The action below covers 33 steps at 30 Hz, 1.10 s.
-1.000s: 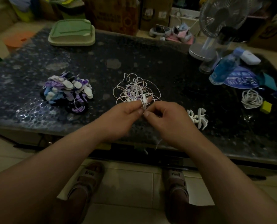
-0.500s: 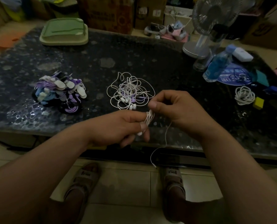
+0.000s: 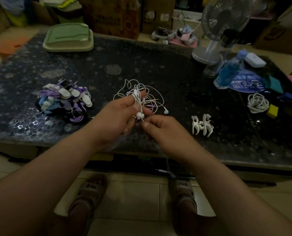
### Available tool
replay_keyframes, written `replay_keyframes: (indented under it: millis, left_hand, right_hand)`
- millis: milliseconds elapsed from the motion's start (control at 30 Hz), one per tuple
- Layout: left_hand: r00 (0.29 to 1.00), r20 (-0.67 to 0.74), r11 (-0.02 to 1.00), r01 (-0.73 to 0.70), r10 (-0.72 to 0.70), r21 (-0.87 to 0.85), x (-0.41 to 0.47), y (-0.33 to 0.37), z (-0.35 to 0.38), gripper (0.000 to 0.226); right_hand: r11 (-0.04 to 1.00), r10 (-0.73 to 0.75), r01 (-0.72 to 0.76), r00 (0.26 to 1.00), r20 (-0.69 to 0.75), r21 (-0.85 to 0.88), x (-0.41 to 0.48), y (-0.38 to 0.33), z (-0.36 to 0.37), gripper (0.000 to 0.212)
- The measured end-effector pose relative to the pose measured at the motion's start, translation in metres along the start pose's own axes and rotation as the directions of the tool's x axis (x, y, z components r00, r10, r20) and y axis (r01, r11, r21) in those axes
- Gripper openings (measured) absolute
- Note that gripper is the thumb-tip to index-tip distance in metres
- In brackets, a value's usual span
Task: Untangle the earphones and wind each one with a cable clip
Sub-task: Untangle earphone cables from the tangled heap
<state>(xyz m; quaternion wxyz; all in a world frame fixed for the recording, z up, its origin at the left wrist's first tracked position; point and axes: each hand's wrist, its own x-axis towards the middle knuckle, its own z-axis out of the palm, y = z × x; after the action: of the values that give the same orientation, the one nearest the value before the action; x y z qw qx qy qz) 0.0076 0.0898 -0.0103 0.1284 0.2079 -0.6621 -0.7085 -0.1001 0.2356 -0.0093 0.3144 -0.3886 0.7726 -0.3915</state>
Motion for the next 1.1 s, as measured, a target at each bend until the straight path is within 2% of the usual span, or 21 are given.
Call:
replay_keyframes:
  millis: [67, 133, 200, 267, 300, 367, 433, 500, 600, 700, 767, 833, 933, 1000, 1100]
  left_hand:
    - [0.999, -0.024, 0.971, -0.026, 0.032, 0.237, -0.003, -0.003, -0.001, 0.034]
    - [0.996, -0.003, 0.878, -0.075, 0.087, 0.473, -0.003, -0.008, -0.004, 0.027]
    - [0.993, 0.077, 0.737, -0.121, 0.093, 0.665, -0.005, -0.013, -0.008, 0.019]
    - [0.984, 0.178, 0.667, -0.148, 0.023, 0.731, -0.009, -0.013, -0.006, 0.018]
    - [0.974, 0.226, 0.678, -0.143, -0.035, 0.721, -0.011, -0.010, -0.004, 0.020]
    - [0.942, 0.293, 0.775, -0.059, -0.166, 0.629, -0.015, -0.001, -0.001, 0.025]
    - [0.912, 0.340, 0.861, 0.029, -0.231, 0.507, -0.014, 0.006, -0.002, 0.029]
    - [0.887, 0.394, 0.892, 0.043, -0.241, 0.449, -0.013, 0.010, -0.006, 0.029]
    - [0.841, 0.486, 0.933, 0.056, -0.236, 0.357, -0.013, 0.011, -0.005, 0.028]
    - [0.780, 0.593, 0.980, 0.169, -0.200, 0.108, -0.014, 0.011, -0.006, 0.033]
    - [0.783, 0.606, 0.973, 0.221, -0.139, -0.063, -0.016, 0.014, -0.007, 0.044]
    - [0.824, 0.563, 0.956, 0.215, -0.067, -0.201, -0.018, 0.017, -0.005, 0.045]
    - [0.931, 0.363, 0.922, 0.180, -0.046, -0.344, -0.009, 0.017, -0.002, 0.045]
    - [0.982, 0.181, 0.954, 0.112, -0.063, -0.279, -0.001, 0.010, -0.004, 0.041]
    - [1.000, -0.014, 0.998, 0.025, -0.025, 0.056, 0.001, 0.003, -0.007, 0.032]
  right_hand:
    - [0.987, -0.032, 0.029, 0.999, -0.017, -0.157, -0.002, -0.001, -0.003, 0.023]
    - [0.961, -0.043, 0.028, 0.998, -0.047, -0.273, -0.003, -0.001, -0.007, 0.020]
    - [0.950, -0.066, 0.035, 0.994, -0.091, -0.310, -0.003, 0.001, -0.011, 0.015]
    - [0.959, -0.109, 0.072, 0.986, -0.123, -0.275, -0.001, 0.001, -0.018, 0.011]
    - [0.964, -0.128, 0.096, 0.985, -0.117, -0.248, 0.000, 0.000, -0.022, 0.011]
    - [0.980, -0.131, 0.119, 0.989, -0.071, -0.160, 0.001, -0.001, -0.031, 0.009]
    - [0.992, -0.128, 0.128, 0.992, -0.021, -0.002, 0.001, -0.002, -0.039, 0.009]
    - [0.981, -0.137, 0.133, 0.990, 0.021, 0.140, 0.000, -0.001, -0.043, 0.008]
    - [0.969, -0.151, 0.131, 0.985, 0.086, 0.209, 0.000, 0.000, -0.045, 0.006]
    - [0.905, -0.094, 0.028, 0.986, 0.136, 0.425, -0.002, -0.003, -0.045, 0.008]
    - [0.820, -0.042, -0.047, 0.989, 0.142, 0.571, 0.000, -0.003, -0.041, 0.011]
    - [0.798, 0.001, -0.082, 0.991, 0.134, 0.597, 0.005, 0.001, -0.031, 0.009]
    - [0.838, 0.037, -0.105, 0.990, 0.136, 0.536, 0.004, 0.003, -0.011, 0.019]
    - [0.909, 0.045, -0.084, 0.994, 0.102, 0.408, -0.001, -0.002, -0.002, 0.023]
    - [0.993, 0.025, -0.031, 0.998, 0.057, 0.113, -0.004, -0.005, 0.004, 0.024]
